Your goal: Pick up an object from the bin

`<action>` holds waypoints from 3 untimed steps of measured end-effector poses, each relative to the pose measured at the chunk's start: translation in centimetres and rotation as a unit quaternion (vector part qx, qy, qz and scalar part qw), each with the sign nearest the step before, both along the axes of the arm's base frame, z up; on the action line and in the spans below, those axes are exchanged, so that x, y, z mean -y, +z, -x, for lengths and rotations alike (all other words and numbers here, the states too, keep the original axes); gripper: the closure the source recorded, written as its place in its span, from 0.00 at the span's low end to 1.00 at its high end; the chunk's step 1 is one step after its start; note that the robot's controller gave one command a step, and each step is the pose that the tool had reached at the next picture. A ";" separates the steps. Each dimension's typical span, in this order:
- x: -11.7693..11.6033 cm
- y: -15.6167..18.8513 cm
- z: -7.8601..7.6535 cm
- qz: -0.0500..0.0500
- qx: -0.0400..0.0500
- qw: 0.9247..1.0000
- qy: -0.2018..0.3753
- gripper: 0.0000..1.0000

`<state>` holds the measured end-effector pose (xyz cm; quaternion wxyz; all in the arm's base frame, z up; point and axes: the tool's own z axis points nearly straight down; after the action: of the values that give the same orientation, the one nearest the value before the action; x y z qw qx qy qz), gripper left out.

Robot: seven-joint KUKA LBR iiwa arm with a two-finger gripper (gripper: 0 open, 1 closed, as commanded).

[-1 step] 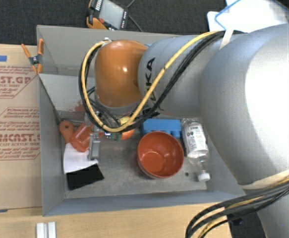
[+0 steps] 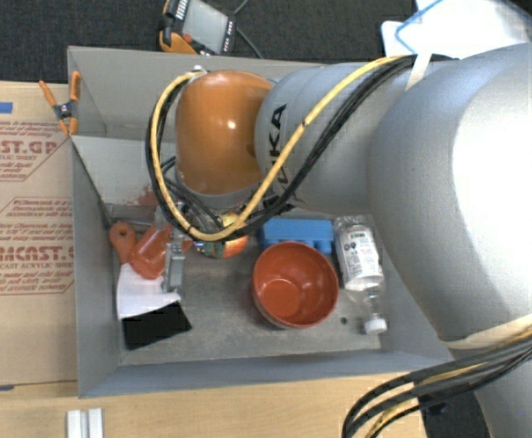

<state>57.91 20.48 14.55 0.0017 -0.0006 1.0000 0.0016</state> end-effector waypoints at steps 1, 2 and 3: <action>2.3 -5.2 -1.0 0.000 0.001 0.994 0.109 0.00; 3.1 -3.8 -1.2 -0.001 0.002 0.994 0.114 0.00; 3.1 -4.6 1.0 -0.001 0.002 0.963 0.271 0.00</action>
Offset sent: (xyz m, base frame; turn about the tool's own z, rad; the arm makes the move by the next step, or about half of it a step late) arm 0.0131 -0.0369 -0.0455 -0.2309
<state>56.86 17.41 9.96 0.0034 -0.2714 0.9624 0.0032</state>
